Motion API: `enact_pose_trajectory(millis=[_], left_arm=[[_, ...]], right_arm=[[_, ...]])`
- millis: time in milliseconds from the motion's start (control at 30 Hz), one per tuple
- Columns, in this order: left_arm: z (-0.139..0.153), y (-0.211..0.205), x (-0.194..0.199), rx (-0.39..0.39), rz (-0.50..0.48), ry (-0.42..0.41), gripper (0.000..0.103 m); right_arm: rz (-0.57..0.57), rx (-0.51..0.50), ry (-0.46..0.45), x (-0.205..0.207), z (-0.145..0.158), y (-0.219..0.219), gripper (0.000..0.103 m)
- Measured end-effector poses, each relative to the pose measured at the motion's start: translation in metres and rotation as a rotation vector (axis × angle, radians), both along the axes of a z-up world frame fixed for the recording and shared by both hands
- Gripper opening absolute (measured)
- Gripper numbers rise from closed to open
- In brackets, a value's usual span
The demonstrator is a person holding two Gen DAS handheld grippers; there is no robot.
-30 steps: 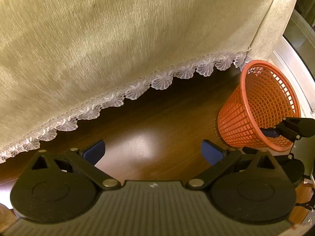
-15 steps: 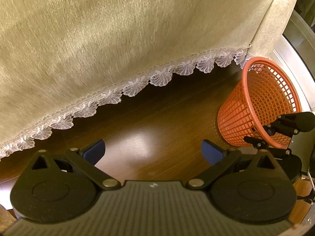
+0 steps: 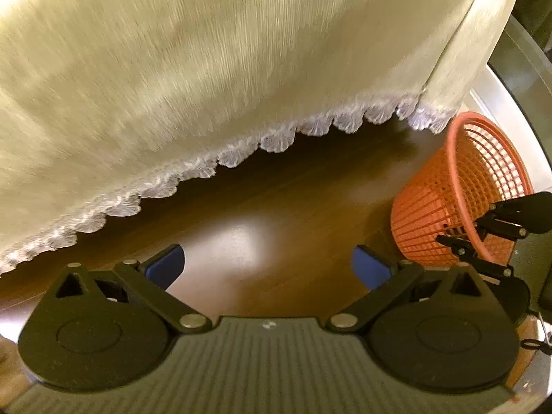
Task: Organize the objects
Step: 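Lift the basket with the right gripper and carry it onto the sofa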
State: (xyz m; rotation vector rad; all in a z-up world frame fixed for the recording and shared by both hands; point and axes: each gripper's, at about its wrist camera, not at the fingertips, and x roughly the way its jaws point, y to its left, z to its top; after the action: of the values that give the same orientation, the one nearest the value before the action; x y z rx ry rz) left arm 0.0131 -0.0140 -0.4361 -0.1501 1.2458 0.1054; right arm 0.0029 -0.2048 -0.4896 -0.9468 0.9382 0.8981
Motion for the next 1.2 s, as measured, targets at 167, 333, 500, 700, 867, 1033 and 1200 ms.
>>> enact_pose_trajectory(millis=[167,333,500,700,867,1033,1200], left_arm=[[0.074,0.0,0.005,-0.001,0.041,-0.002,0.101],[0.178,0.005,0.021,0.02,0.09,-0.039,0.101],[0.277,0.022,0.046,0.054,0.144,-0.12,0.101],[0.356,0.057,0.079,0.09,0.156,-0.218,0.101],[0.384,0.098,0.11,0.123,0.091,-0.262,0.101],[0.381,0.148,0.149,0.111,0.0,-0.254,0.101],[0.355,0.205,0.192,0.085,-0.109,-0.257,0.101]], right_arm=[[0.022,-0.029,-0.008,-0.003,0.081,-0.001,0.002],[-0.001,-0.022,-0.037,0.008,0.19,0.004,0.002],[-0.003,-0.004,-0.094,0.022,0.291,0.023,0.002],[-0.042,0.032,-0.174,0.05,0.369,0.052,0.002],[-0.045,0.042,-0.205,0.076,0.39,0.087,0.002],[-0.08,0.026,-0.209,0.098,0.386,0.14,0.002],[-0.149,-0.048,-0.222,0.13,0.359,0.195,0.002]])
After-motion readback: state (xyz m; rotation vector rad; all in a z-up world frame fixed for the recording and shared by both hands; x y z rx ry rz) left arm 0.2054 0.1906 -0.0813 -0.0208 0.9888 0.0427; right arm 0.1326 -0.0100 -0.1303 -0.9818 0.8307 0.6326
